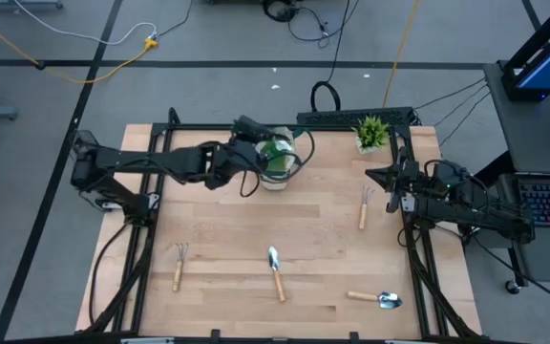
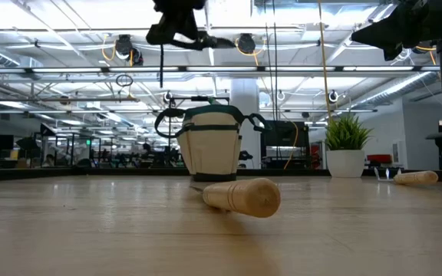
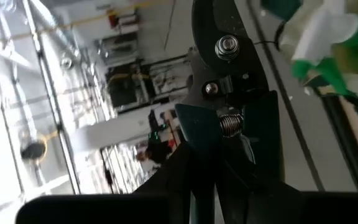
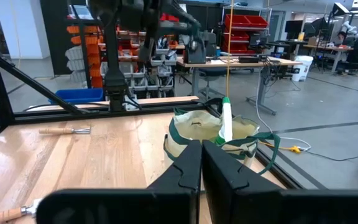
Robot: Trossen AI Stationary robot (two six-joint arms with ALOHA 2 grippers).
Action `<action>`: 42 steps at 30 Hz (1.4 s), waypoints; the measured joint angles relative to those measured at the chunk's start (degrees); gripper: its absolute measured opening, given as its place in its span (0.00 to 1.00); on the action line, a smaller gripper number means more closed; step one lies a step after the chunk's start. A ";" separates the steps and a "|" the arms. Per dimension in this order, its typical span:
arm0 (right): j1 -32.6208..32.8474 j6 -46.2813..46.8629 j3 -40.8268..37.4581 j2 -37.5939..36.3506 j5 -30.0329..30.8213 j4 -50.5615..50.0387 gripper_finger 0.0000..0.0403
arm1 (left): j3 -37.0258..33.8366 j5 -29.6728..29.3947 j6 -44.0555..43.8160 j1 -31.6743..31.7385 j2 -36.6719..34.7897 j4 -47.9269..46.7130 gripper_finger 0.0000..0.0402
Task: Pick & Place Garden tools in Gardening bag
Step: Put the green shear scissors into the gardening bag
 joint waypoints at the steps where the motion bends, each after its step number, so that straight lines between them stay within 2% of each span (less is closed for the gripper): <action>1: 0.00 0.00 0.01 0.01 0.00 0.00 0.01 | -0.01 0.86 0.17 0.33 0.17 -1.42 0.12; 10: -0.01 0.39 0.00 0.01 0.00 -0.78 0.01 | 0.03 8.89 2.72 2.23 3.62 -7.70 0.12; 15: 0.01 0.44 0.00 0.01 0.03 -1.40 0.01 | -0.13 11.16 5.00 3.44 6.17 -12.01 0.12; 35: -0.03 1.70 0.00 0.21 3.04 -1.36 0.01 | -0.06 12.64 16.57 5.86 12.73 -12.74 0.13; 42: -0.03 1.97 0.00 0.21 3.06 -1.28 0.01 | -0.06 9.76 18.45 5.84 16.82 -13.06 0.13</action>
